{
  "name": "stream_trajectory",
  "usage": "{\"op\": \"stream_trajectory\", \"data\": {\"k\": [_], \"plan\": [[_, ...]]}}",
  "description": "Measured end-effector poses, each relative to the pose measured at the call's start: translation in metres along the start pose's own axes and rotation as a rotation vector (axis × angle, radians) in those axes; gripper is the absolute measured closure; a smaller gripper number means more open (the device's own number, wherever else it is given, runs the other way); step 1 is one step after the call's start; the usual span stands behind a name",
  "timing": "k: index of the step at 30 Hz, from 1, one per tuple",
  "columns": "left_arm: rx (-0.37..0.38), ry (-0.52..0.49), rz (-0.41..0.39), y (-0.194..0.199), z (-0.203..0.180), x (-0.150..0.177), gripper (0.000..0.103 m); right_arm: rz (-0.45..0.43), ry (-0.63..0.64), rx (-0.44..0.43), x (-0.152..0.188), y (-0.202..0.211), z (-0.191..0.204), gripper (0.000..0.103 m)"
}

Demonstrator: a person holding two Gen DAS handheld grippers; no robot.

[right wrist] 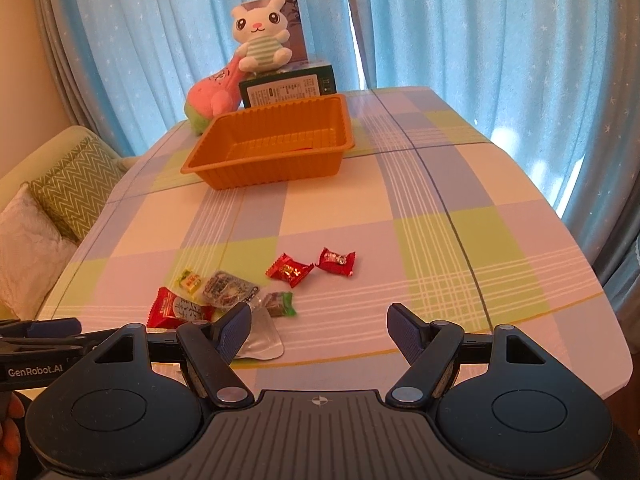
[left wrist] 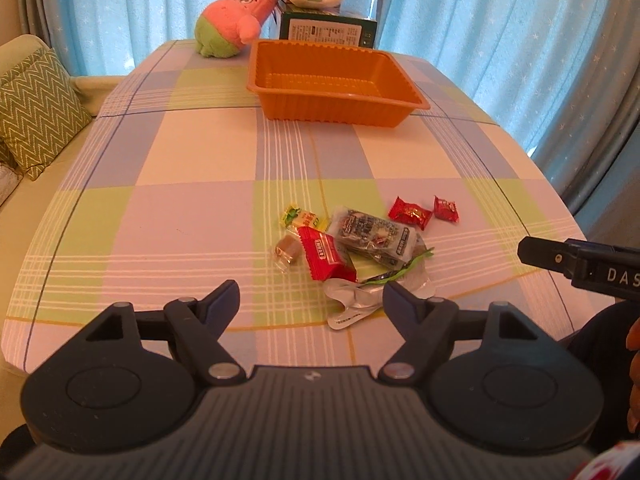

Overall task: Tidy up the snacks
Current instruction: 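Grasp the red snack bar with the left tool, then grasp the clear wrapper with green strip with the right tool while the left tool holds the bar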

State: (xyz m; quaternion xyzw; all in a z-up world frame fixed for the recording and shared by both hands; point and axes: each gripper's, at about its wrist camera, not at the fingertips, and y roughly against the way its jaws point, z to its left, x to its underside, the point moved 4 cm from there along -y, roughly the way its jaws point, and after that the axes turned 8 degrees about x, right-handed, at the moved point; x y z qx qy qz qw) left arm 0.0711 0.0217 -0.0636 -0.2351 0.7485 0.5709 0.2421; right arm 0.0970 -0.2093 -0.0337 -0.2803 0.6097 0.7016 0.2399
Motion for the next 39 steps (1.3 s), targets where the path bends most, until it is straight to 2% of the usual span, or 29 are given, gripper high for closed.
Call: {"op": "stream_trajectory", "data": {"k": [11,20,25,29,33,39], "plan": [[0.054,-0.007,0.054,-0.044,0.008,-0.012,0.045,0.073,0.023,-0.012,0.015,-0.036,0.010,0.028],[0.098,-0.012,0.100,-0.080,0.008,-0.026,0.067,0.126,0.030,-0.031,0.024,-0.063,0.014,0.028],[0.114,-0.027,0.120,-0.092,0.005,-0.028,0.073,0.144,0.036,-0.047,0.027,-0.072,0.018,0.028],[0.115,-0.033,0.126,-0.096,0.005,-0.029,0.075,0.152,0.044,-0.069,0.029,-0.076,0.022,0.028],[0.126,-0.019,0.104,-0.091,0.006,-0.032,0.084,0.154,0.056,-0.109,0.031,-0.079,0.030,0.028],[0.129,-0.001,0.061,-0.072,0.013,-0.041,0.086,0.153,0.114,-0.163,0.034,-0.084,0.051,0.028]]}}
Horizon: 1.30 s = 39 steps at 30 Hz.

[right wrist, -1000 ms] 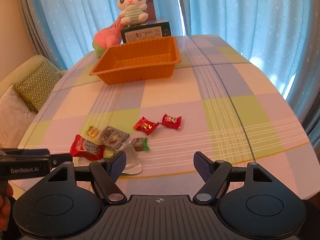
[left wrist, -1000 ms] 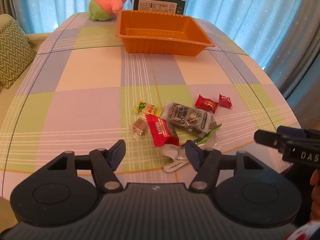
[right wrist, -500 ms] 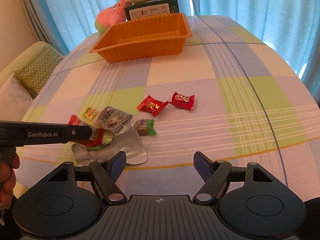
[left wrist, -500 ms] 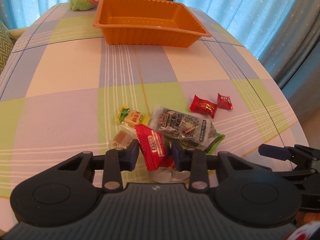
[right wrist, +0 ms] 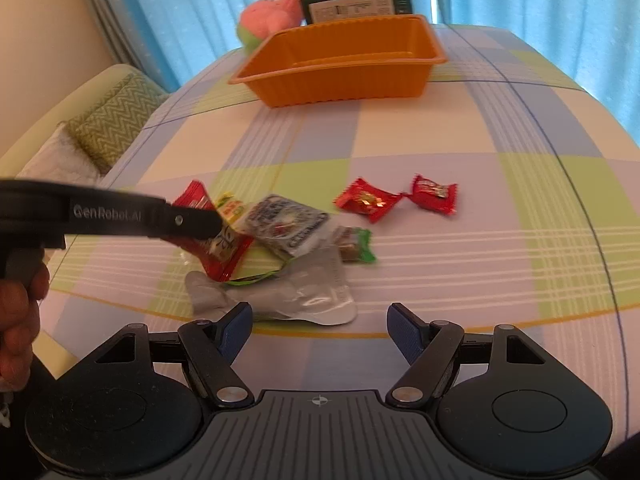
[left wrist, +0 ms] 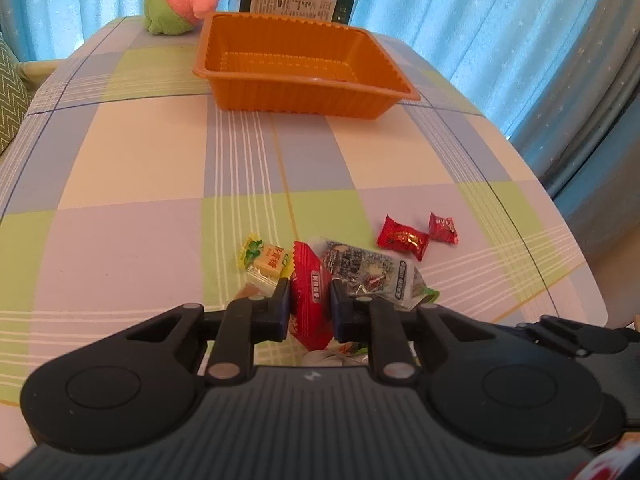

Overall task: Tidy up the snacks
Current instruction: 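Grasp the clear wrapper with green strip with the right tool while the left tool holds the bar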

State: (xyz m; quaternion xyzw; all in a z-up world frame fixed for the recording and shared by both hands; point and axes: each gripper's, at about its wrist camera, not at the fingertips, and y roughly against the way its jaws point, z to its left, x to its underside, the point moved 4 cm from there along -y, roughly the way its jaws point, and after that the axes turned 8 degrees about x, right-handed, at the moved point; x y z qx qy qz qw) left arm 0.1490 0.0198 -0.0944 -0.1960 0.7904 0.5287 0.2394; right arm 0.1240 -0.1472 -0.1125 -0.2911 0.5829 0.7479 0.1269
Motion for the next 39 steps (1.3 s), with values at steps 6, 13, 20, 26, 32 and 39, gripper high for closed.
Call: {"op": "stream_trajectory", "data": {"k": [6,13,20,26,32,39], "plan": [[-0.012,0.024,-0.046,0.020,0.011,-0.006,0.086,-0.002,0.074,0.027,-0.004,-0.016,0.017,0.028],[-0.022,0.038,-0.063,0.029,0.021,-0.009,0.086,-0.024,0.238,0.072,-0.003,-0.025,0.033,0.028],[-0.023,0.042,-0.047,0.027,0.025,-0.002,0.086,-0.064,0.270,0.086,-0.012,-0.035,0.029,0.028],[-0.034,0.054,-0.045,0.028,0.030,0.001,0.086,-0.026,0.159,0.145,-0.017,-0.036,0.008,0.028],[-0.032,0.059,-0.058,0.031,0.031,-0.001,0.086,-0.074,0.321,0.188,-0.017,-0.013,0.015,0.028],[-0.027,0.066,-0.064,0.032,0.030,-0.002,0.086,-0.086,0.661,0.093,-0.014,-0.013,0.035,0.028]]}}
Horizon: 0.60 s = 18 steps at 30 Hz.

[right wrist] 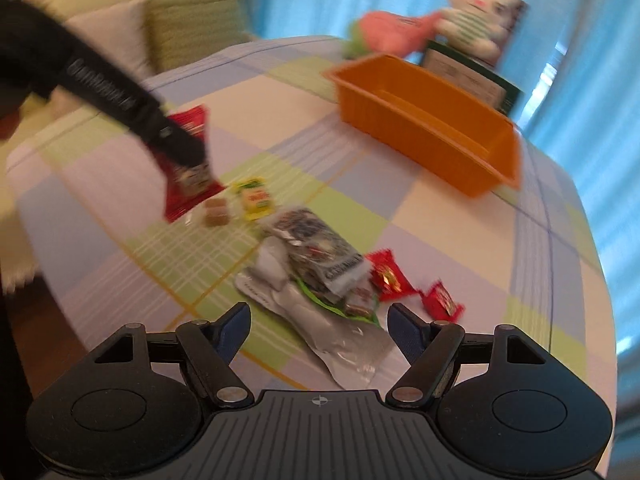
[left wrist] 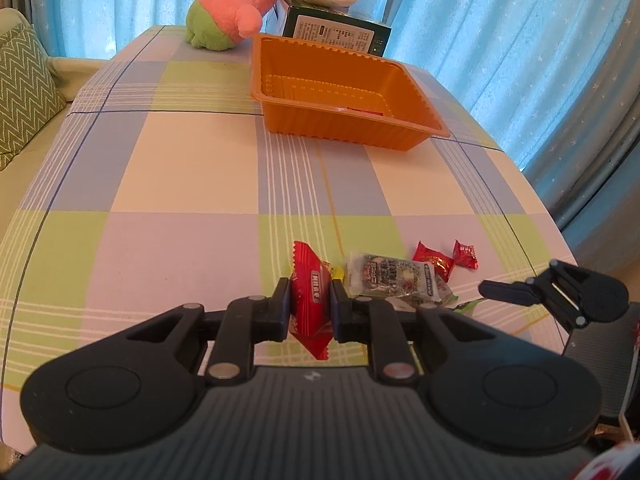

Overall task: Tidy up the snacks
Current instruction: 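Grasp the clear wrapper with green strip with the right tool while the left tool holds the bar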

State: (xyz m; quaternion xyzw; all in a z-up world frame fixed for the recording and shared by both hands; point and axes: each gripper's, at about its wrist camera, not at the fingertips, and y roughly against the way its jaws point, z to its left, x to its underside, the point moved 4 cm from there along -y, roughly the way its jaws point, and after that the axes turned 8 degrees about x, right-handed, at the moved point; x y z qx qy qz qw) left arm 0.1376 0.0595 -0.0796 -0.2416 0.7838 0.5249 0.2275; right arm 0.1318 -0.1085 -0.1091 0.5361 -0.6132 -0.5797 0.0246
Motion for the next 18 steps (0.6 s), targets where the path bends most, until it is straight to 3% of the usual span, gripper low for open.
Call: {"op": "stream_trajectory", "data": {"k": [2,4,5,9,13,16,18], "plan": [[0.002,0.003,-0.001,0.000,0.000,0.000,0.086,-0.003,0.085,-0.021,-0.002,-0.006,0.001,0.030],[0.003,0.004,-0.002,0.001,0.001,-0.001,0.086,0.025,0.136,-0.055,0.000,-0.018,-0.001,0.049],[0.004,0.006,-0.002,0.001,0.001,-0.001,0.086,0.043,0.149,-0.070,0.001,-0.025,-0.002,0.054],[0.006,0.006,-0.001,0.000,0.000,0.000,0.086,0.060,0.153,-0.129,0.004,-0.036,-0.009,0.056],[0.009,0.009,0.002,-0.002,0.000,0.001,0.086,0.135,0.099,-0.175,0.000,-0.037,-0.014,0.057],[0.011,0.010,0.003,-0.003,-0.001,0.001,0.086,0.156,0.044,-0.203,-0.002,-0.038,-0.014,0.069],[0.011,0.010,0.005,-0.003,-0.002,0.002,0.086,0.139,0.036,-0.206,-0.002,-0.038,-0.011,0.070]]}}
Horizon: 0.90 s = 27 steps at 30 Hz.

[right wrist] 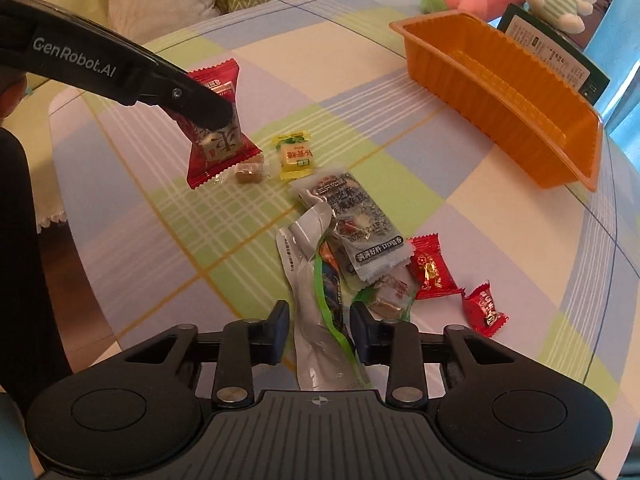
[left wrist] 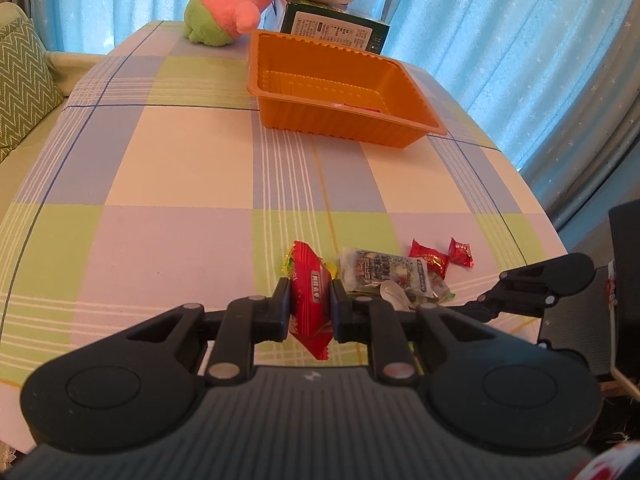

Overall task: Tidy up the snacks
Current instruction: 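Grasp the clear wrapper with green strip with the right tool while the left tool holds the bar, then carry the red bar and clear wrapper into the orange tray and release both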

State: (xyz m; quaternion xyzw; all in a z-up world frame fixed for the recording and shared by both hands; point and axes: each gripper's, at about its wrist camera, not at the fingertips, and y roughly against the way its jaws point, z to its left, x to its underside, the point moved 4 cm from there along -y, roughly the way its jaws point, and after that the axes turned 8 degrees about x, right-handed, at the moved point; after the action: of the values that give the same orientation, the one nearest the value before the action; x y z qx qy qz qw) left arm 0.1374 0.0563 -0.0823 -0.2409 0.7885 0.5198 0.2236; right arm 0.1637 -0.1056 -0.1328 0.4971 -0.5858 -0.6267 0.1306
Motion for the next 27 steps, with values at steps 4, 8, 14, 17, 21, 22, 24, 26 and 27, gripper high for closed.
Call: {"op": "stream_trajectory", "data": {"k": [4,8,14,17,21,22,24,26,27], "plan": [[0.004,0.005,0.001,0.000,-0.001,0.001,0.086,-0.017,-0.116,-0.045,-0.001,0.000,-0.004,0.076],[0.009,0.003,-0.001,0.002,-0.002,0.002,0.086,-0.045,-0.181,-0.047,0.002,0.008,-0.003,0.078],[0.000,-0.002,-0.018,0.009,-0.004,0.000,0.086,-0.139,-0.301,-0.044,0.003,0.039,-0.008,0.078],[-0.006,-0.004,-0.028,0.012,-0.005,-0.005,0.086,-0.182,-0.351,0.001,0.001,0.052,-0.017,0.078],[-0.002,-0.006,-0.046,0.013,-0.010,-0.018,0.086,-0.203,-0.432,0.047,-0.003,0.060,-0.037,0.078],[-0.001,-0.010,-0.052,0.013,-0.011,-0.023,0.086,-0.204,-0.456,0.055,-0.005,0.062,-0.043,0.078],[0.001,-0.016,-0.065,0.012,-0.015,-0.034,0.086,-0.211,-0.492,0.068,-0.010,0.064,-0.055,0.078],[0.007,-0.018,-0.074,0.009,-0.019,-0.046,0.086,-0.219,-0.528,0.082,-0.018,0.066,-0.068,0.078],[0.010,-0.020,-0.080,0.006,-0.020,-0.053,0.086,-0.224,-0.543,0.088,-0.022,0.068,-0.075,0.078]]}}
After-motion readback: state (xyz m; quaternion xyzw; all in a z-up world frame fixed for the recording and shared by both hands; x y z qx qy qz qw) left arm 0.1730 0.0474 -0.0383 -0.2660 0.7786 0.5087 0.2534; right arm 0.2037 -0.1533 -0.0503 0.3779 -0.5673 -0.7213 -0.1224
